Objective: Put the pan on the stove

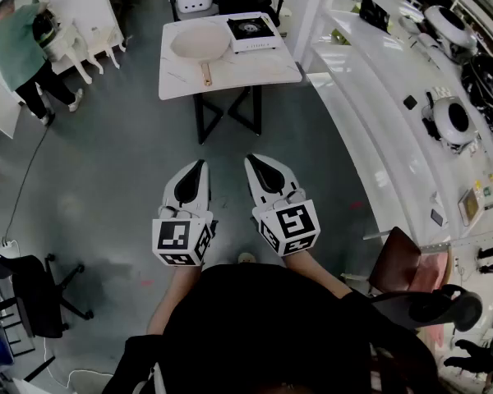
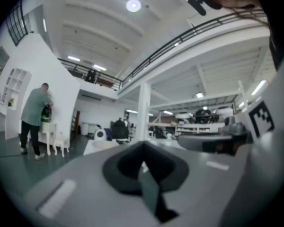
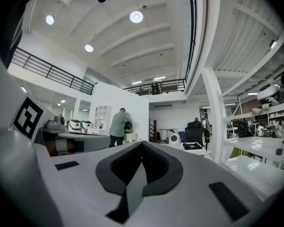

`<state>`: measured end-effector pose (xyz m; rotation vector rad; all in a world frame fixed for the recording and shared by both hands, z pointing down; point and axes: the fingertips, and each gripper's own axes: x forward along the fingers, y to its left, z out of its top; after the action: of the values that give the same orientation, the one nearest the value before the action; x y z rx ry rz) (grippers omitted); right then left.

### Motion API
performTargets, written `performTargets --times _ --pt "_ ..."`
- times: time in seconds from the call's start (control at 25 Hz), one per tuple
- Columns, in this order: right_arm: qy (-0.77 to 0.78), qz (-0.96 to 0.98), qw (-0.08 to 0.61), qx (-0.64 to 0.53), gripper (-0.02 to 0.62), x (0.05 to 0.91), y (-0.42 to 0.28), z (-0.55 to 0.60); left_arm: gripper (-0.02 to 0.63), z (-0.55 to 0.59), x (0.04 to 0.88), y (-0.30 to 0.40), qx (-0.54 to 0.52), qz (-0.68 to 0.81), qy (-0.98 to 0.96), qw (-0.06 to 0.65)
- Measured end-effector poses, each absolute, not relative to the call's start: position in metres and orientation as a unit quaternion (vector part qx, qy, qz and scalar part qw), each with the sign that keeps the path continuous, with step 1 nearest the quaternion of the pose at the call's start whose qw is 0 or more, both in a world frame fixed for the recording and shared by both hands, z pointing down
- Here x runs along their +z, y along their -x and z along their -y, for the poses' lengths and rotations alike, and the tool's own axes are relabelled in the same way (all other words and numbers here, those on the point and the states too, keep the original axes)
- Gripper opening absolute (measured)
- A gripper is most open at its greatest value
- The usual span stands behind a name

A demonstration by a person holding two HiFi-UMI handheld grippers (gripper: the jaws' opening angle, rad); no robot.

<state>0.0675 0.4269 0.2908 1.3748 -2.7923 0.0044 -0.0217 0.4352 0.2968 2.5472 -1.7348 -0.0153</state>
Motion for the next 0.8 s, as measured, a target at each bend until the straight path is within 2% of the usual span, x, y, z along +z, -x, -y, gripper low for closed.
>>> performTargets --times 0.8 --pt "-0.404 0.914 0.007 0.034 0.025 0.307 -0.089 -0.364 0.012 -0.383 0.309 0.0 -0.011 0.579 -0.814 0.044"
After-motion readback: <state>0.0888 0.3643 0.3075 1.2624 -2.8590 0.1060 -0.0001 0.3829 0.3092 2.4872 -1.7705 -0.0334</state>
